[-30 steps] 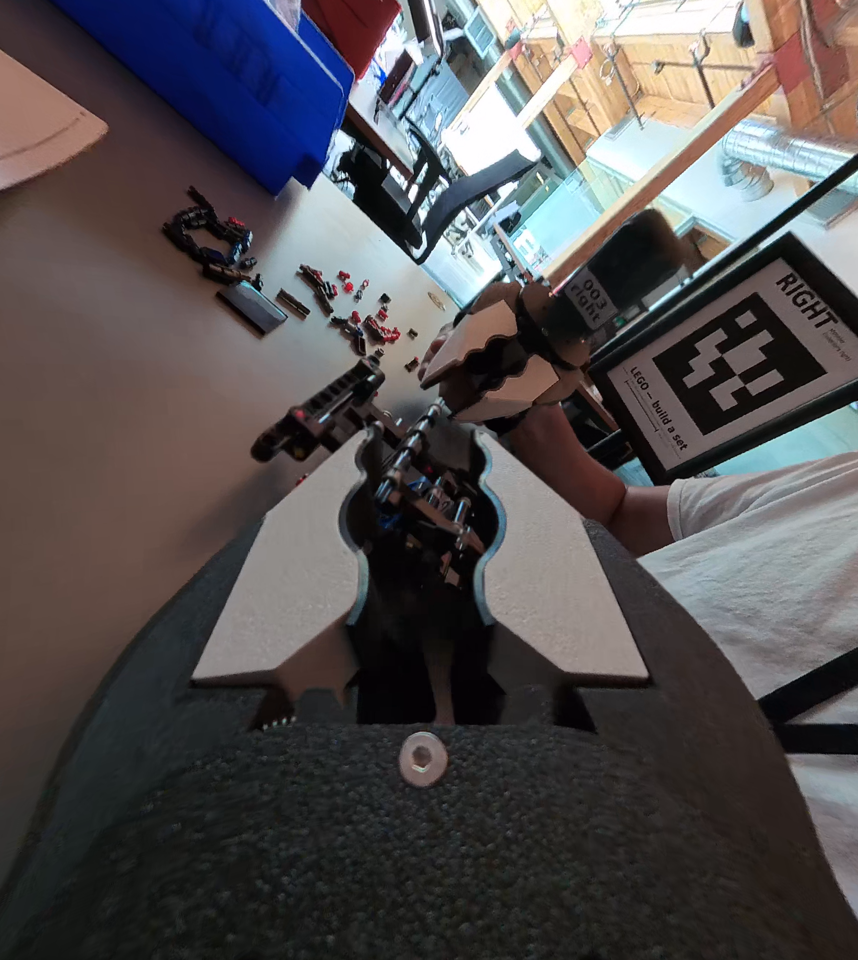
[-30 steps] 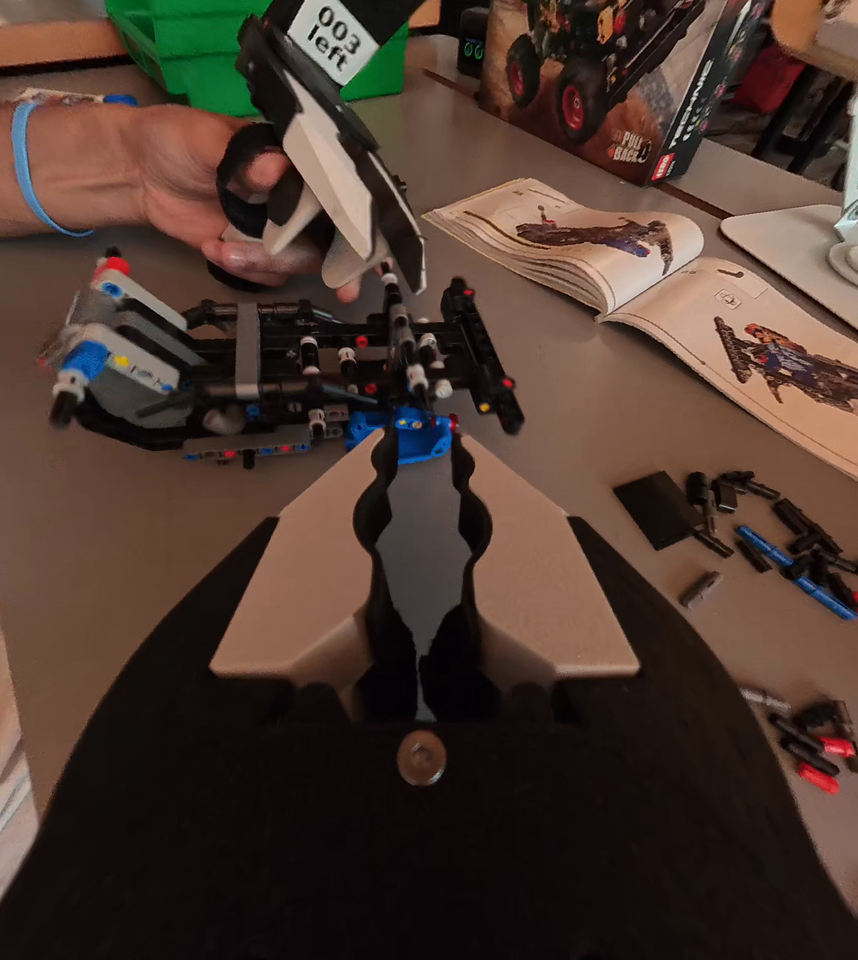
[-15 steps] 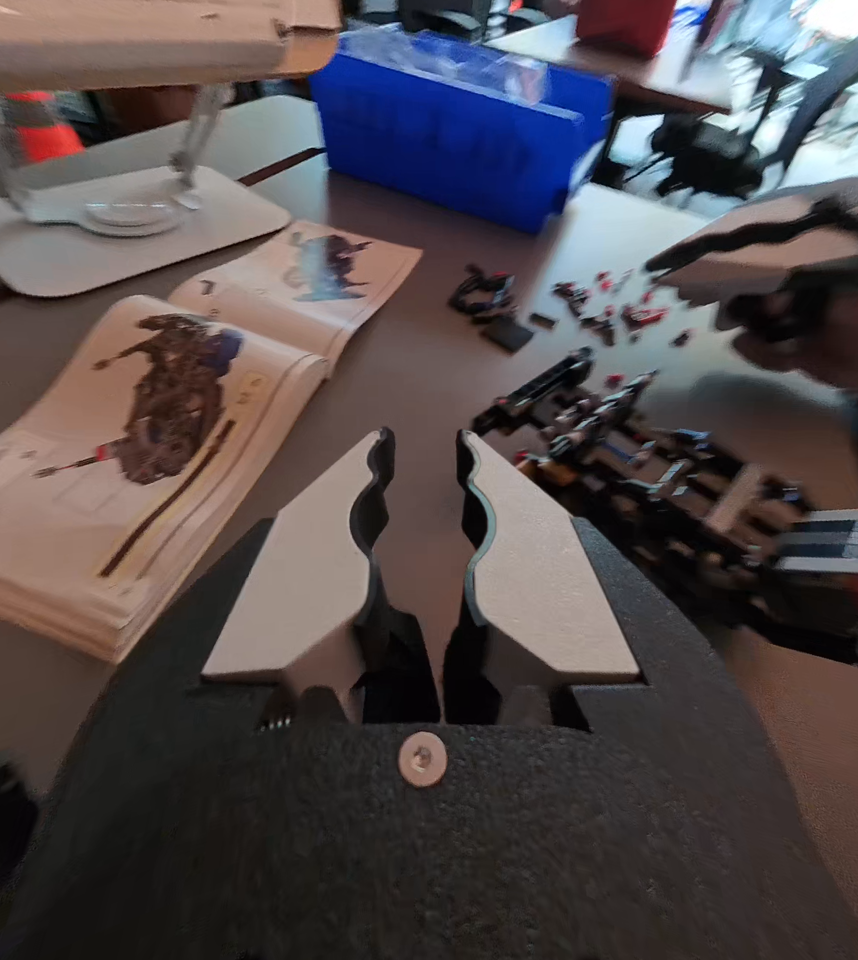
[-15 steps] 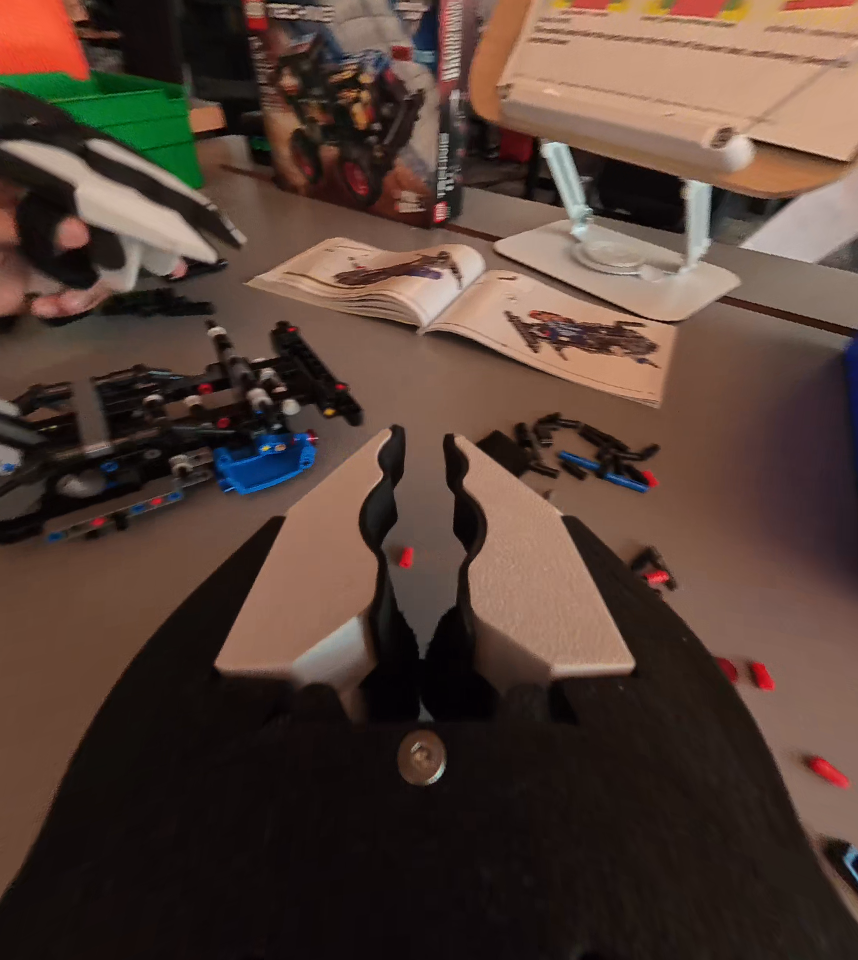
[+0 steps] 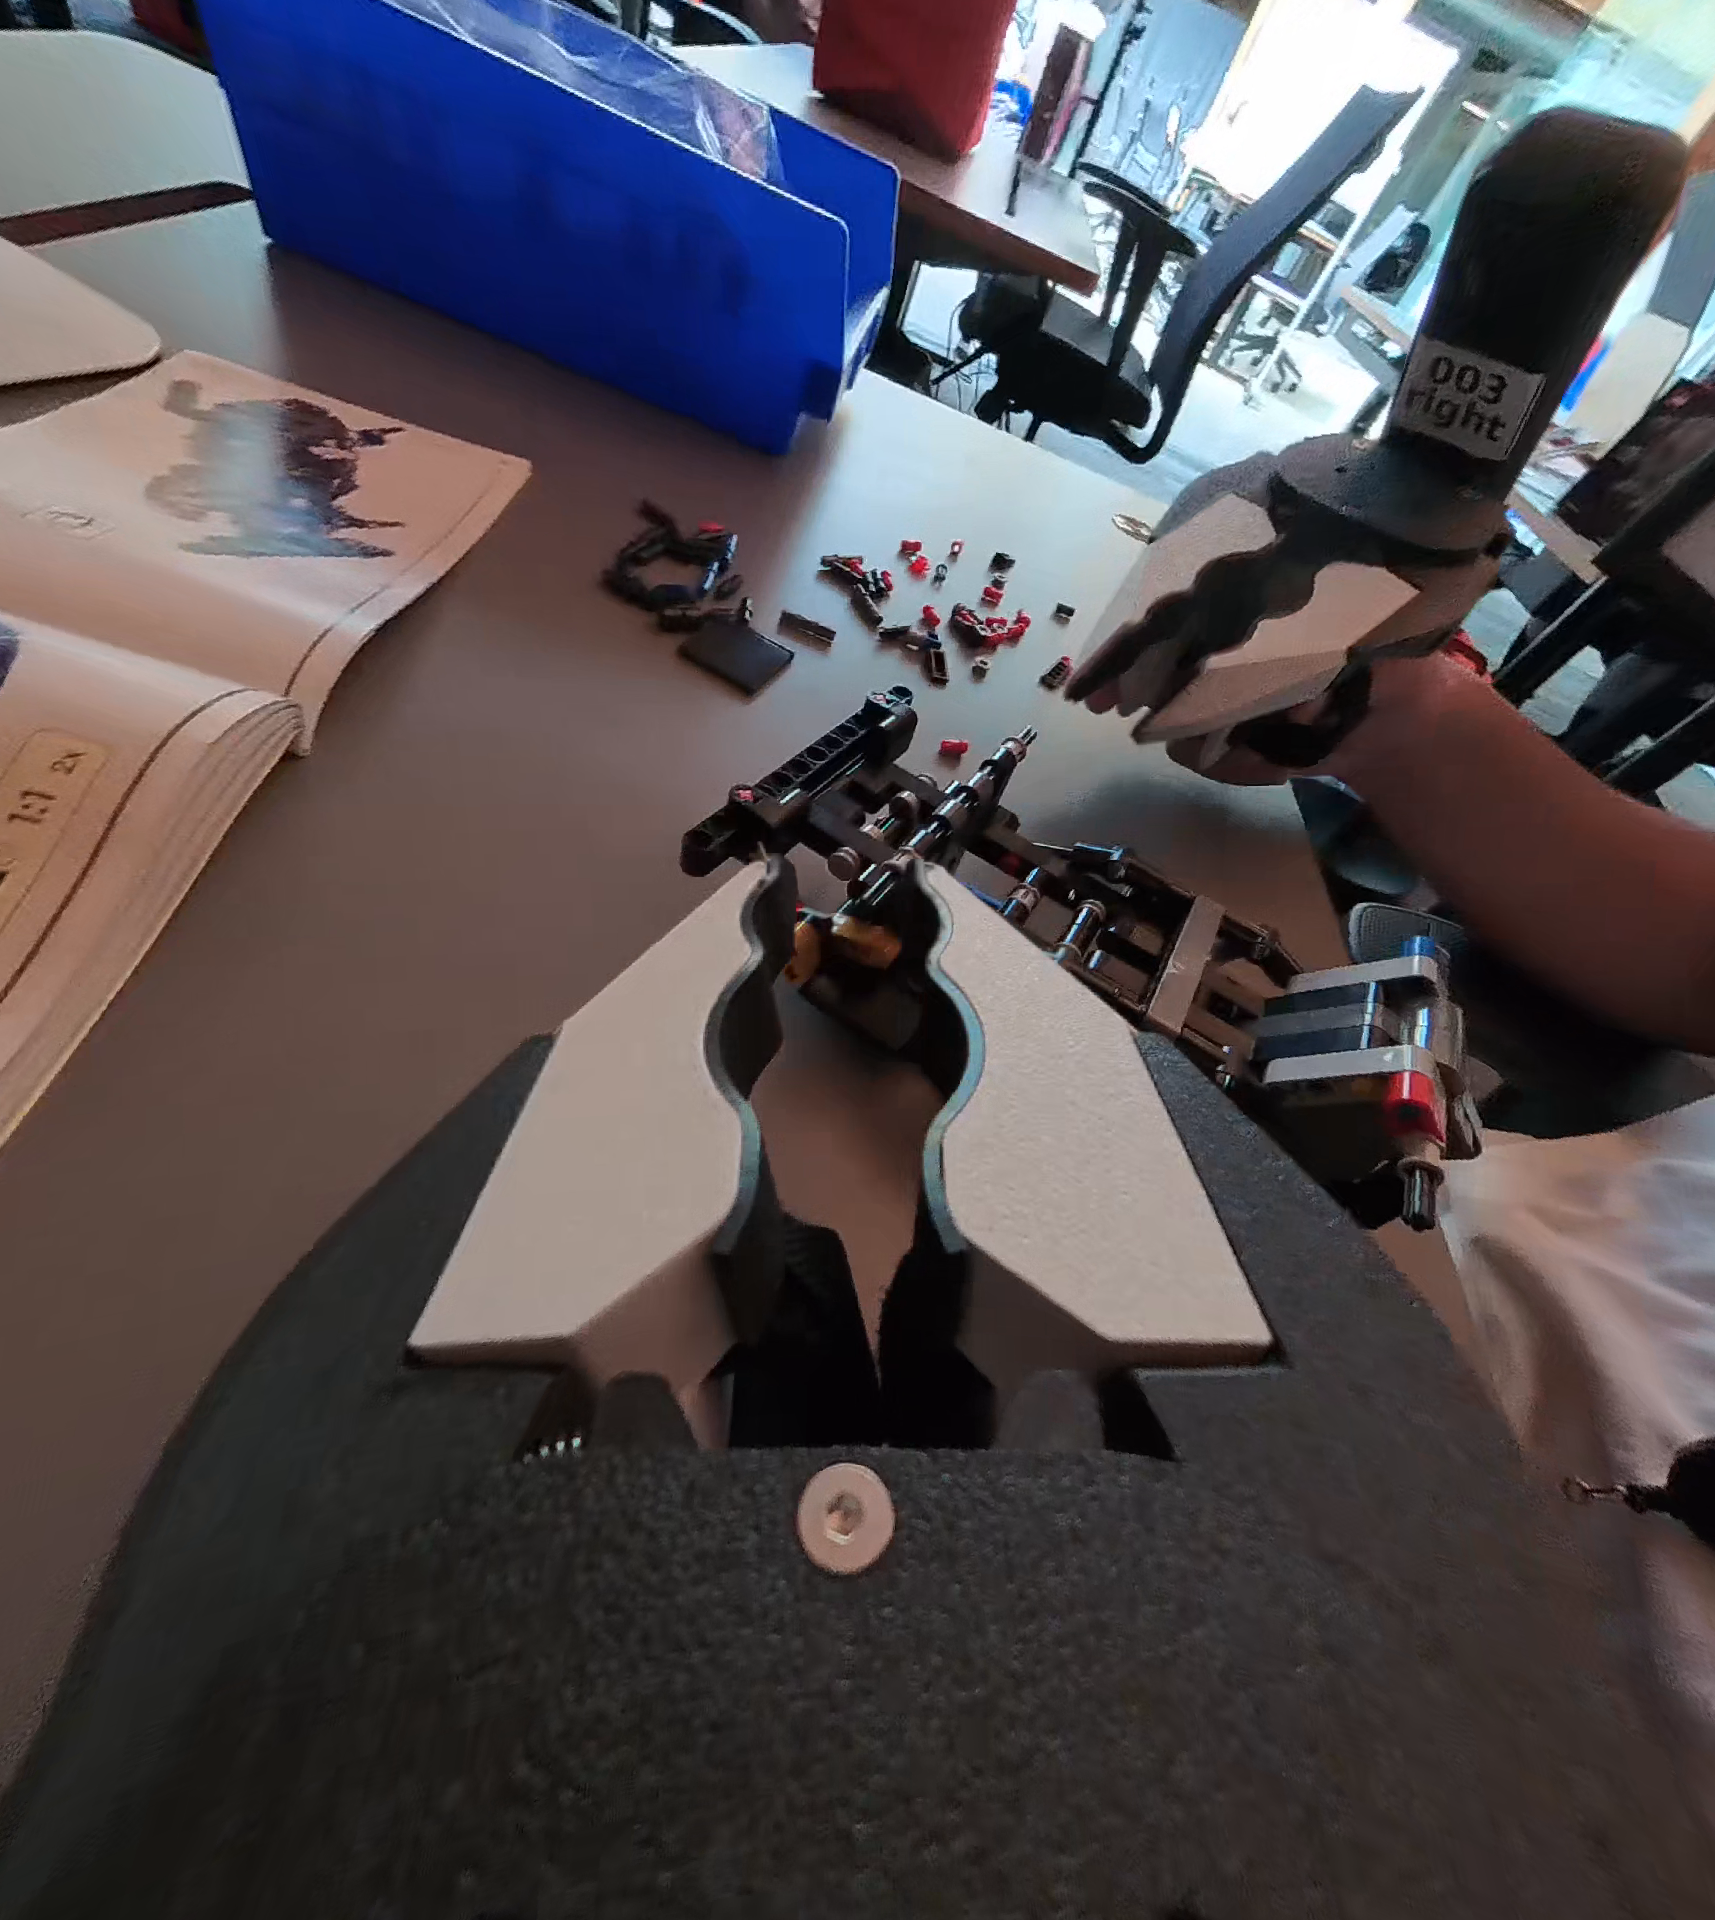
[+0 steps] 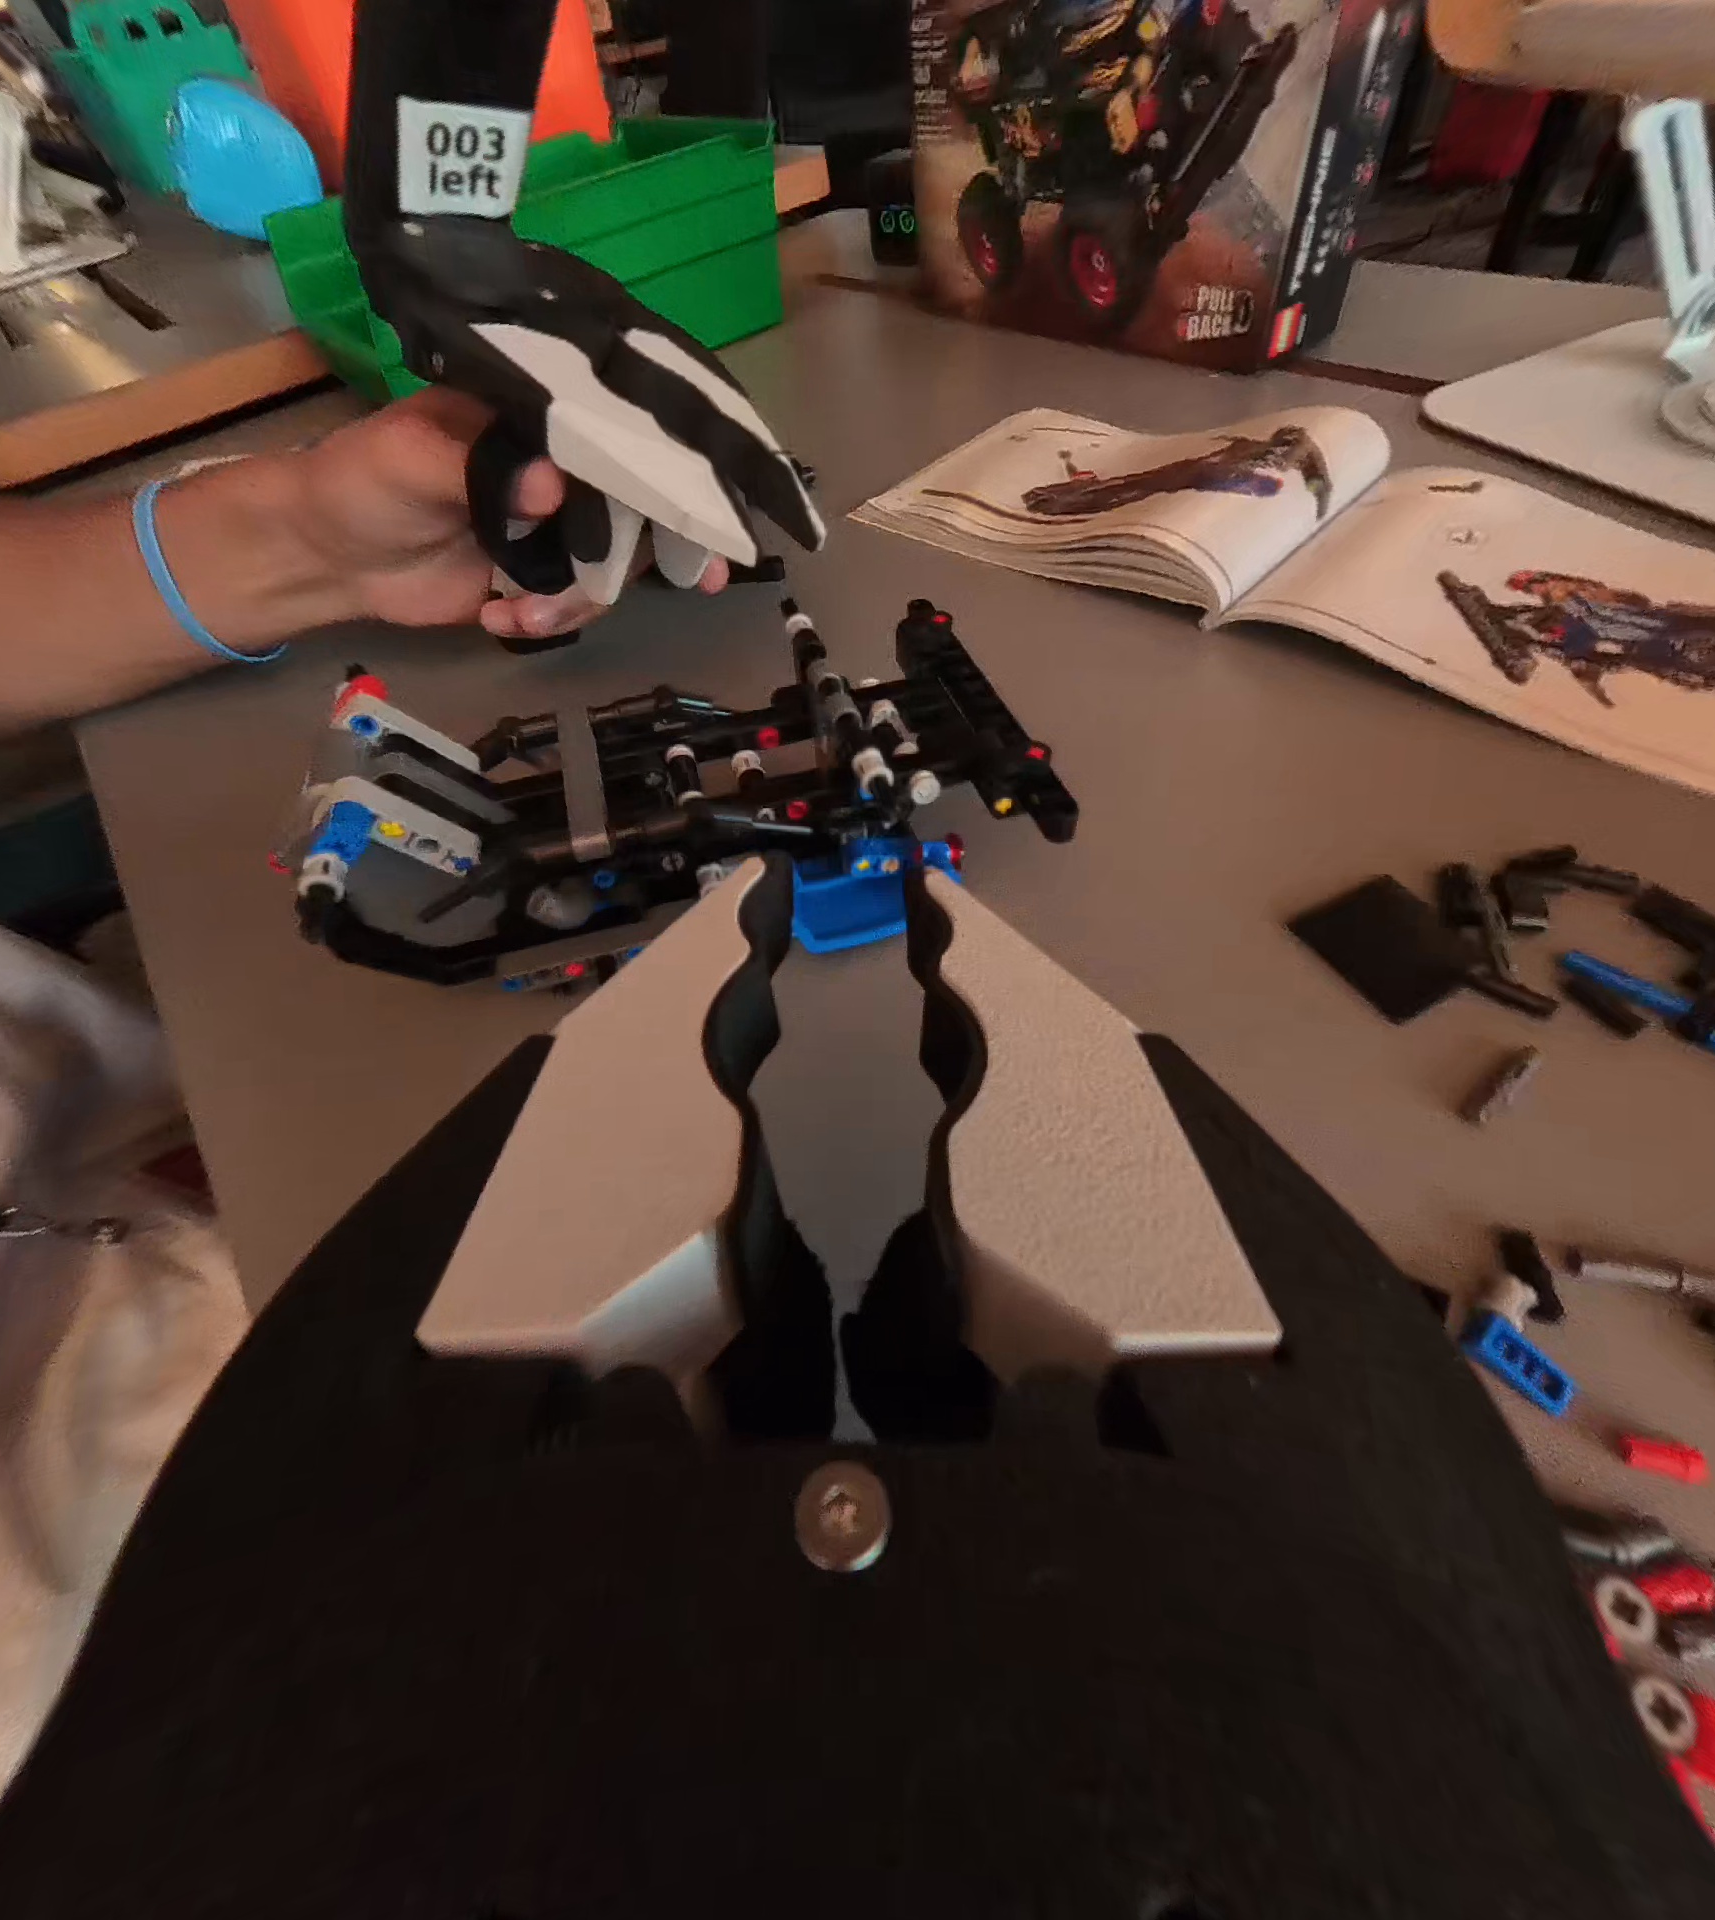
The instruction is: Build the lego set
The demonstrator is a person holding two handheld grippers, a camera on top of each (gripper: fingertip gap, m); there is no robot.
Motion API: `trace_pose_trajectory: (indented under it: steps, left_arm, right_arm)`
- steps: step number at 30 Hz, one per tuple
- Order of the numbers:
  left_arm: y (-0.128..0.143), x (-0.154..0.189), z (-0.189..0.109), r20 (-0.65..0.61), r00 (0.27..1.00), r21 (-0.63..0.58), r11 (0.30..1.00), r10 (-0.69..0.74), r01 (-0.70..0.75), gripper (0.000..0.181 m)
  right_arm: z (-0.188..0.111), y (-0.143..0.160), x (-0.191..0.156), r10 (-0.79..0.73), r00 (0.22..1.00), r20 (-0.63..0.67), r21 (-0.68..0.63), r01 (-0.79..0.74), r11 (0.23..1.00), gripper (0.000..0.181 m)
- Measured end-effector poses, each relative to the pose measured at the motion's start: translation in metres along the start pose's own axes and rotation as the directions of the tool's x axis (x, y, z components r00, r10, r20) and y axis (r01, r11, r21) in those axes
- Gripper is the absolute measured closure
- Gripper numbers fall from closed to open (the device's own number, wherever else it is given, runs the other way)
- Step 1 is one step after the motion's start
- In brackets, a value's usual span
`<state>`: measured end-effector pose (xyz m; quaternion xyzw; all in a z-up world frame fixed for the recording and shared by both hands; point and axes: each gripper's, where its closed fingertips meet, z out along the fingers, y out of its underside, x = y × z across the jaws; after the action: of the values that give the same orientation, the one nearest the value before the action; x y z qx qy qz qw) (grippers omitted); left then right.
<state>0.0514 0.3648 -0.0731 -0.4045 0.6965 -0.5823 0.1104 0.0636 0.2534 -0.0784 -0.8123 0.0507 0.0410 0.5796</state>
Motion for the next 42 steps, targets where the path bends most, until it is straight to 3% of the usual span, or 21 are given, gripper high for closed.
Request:
trace_pose_trajectory:
  steps: [3,7,13,16,19,22,42]
  left_arm:
    - [0.004,0.007,0.006,-0.050,0.999,-0.034,0.999,0.019,-0.021,0.167]
    - [0.010,0.017,0.009,-0.085,0.993,-0.065,0.994,0.087,-0.093,0.181]
    - [0.017,0.017,0.009,-0.063,0.980,-0.100,0.976,0.188,-0.194,0.177]
    - [0.008,0.013,0.006,-0.081,0.987,-0.060,0.987,0.141,-0.146,0.167]
    - [0.014,0.012,0.012,-0.122,0.987,-0.105,0.987,0.106,-0.119,0.165]
    - [0.013,0.012,0.014,-0.130,0.986,-0.095,0.988,0.107,-0.120,0.177]
    - [0.027,0.033,0.013,-0.229,0.963,-0.145,0.973,0.141,-0.177,0.179]
  right_arm:
    - [0.010,-0.008,0.005,-0.042,0.998,-0.054,-0.001,0.042,0.999,0.164]
    - [0.021,-0.011,0.006,-0.053,0.999,0.006,-0.009,0.053,0.999,0.169]
    - [0.025,-0.006,0.002,-0.044,0.990,0.136,-0.032,0.049,0.998,0.167]
    - [0.028,-0.001,0.008,-0.060,0.990,0.130,-0.062,0.068,0.996,0.170]
    - [0.031,0.001,0.007,-0.055,0.988,0.145,-0.057,0.064,0.996,0.174]
    - [0.032,0.002,0.006,-0.043,0.986,0.160,-0.069,0.055,0.996,0.177]
    - [0.025,0.004,-0.004,-0.040,0.966,0.257,-0.069,0.059,0.996,0.176]
